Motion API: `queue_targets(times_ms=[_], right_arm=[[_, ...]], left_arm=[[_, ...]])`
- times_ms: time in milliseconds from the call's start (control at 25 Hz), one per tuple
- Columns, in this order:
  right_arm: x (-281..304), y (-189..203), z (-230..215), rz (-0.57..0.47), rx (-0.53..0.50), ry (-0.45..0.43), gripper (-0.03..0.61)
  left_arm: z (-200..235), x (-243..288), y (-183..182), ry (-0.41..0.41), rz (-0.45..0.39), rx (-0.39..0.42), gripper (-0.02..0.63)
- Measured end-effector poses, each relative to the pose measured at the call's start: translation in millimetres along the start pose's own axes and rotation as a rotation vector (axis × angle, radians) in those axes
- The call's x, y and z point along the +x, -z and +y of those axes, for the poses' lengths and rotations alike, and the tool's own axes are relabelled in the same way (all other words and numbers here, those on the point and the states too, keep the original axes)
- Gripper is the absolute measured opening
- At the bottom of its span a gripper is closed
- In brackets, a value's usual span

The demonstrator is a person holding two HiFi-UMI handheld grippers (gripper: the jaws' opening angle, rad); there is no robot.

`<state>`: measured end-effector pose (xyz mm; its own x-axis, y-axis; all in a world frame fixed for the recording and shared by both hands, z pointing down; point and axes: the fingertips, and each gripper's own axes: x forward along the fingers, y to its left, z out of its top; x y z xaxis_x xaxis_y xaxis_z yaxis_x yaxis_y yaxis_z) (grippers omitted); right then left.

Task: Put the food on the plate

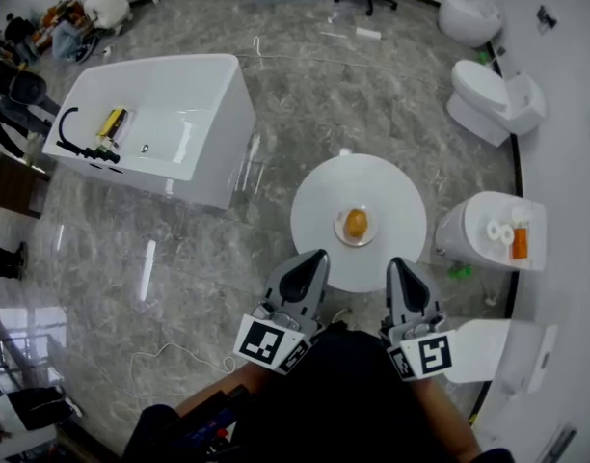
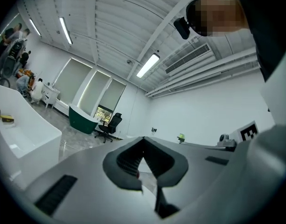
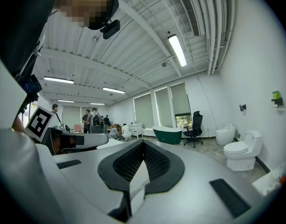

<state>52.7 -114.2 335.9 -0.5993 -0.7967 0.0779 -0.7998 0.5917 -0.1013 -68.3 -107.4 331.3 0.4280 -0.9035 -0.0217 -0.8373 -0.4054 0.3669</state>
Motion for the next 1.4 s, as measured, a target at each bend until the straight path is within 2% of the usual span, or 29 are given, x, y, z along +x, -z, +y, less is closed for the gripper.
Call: queue_targets(times_ms=[360, 720, 1000, 1400], right_arm=[[5.9, -1.4, 22.4, -0.008, -0.044, -0.082, 0.005], [7.3, -11.7, 33.6, -0.049, -0.052, -0.105, 0.005], [5.6, -4.9, 34.1, -0.017, -0.065, -0.087, 0.005], [10.9, 0.5, 34.5, 0.017, -0.078, -0.087, 0.005]], left_arm=[[2.9, -10.3, -0.8, -0.069, 0.007, 0.052, 0.000], [-11.3, -19.3, 6.6, -0.026, 0.004, 0.117, 0.000], [-8.8, -23.7, 8.1, -0.032, 0.010, 0.075, 0.000], [-6.8, -22.3, 8.6, -0.037, 0.010, 0.082, 0.000]])
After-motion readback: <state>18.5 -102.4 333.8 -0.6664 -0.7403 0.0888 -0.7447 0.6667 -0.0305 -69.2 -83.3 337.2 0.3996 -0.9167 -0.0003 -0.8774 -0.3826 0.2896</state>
